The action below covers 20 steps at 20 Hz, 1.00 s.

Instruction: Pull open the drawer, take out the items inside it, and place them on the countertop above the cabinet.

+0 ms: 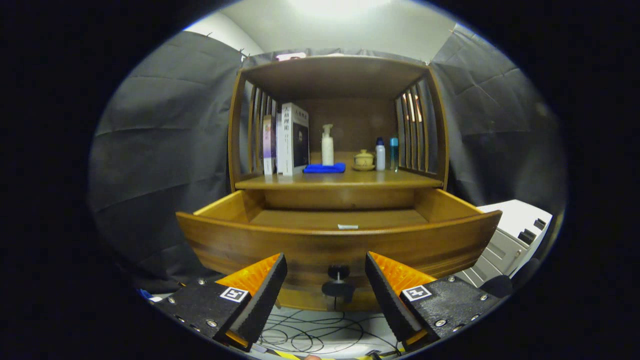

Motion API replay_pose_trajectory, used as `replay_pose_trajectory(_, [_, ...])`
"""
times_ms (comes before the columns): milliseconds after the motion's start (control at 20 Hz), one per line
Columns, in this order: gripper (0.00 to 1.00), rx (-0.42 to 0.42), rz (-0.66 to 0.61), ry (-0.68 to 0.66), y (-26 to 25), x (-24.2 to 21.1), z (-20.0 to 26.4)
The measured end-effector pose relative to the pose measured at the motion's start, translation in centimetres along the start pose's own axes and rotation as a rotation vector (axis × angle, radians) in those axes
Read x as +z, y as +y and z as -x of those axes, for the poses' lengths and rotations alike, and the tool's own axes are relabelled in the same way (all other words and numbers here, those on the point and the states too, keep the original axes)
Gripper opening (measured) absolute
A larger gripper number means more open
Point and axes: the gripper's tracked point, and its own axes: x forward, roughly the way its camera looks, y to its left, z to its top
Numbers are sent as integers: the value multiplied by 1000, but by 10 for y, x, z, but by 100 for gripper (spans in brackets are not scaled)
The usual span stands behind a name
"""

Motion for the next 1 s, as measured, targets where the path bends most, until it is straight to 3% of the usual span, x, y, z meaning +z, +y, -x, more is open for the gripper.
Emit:
replay_pose_trajectory(200, [96, -22, 12, -5, -11, 42, -5])
replay_pose_trajectory(550, [96, -120, 3, 97, -46, 92, -63])
replay_pose_trajectory(700, [96, -110, -49, 199, -46, 87, -93])
replay_pose_trajectory(1000, [96, -179, 51, 491, -56, 45, -140])
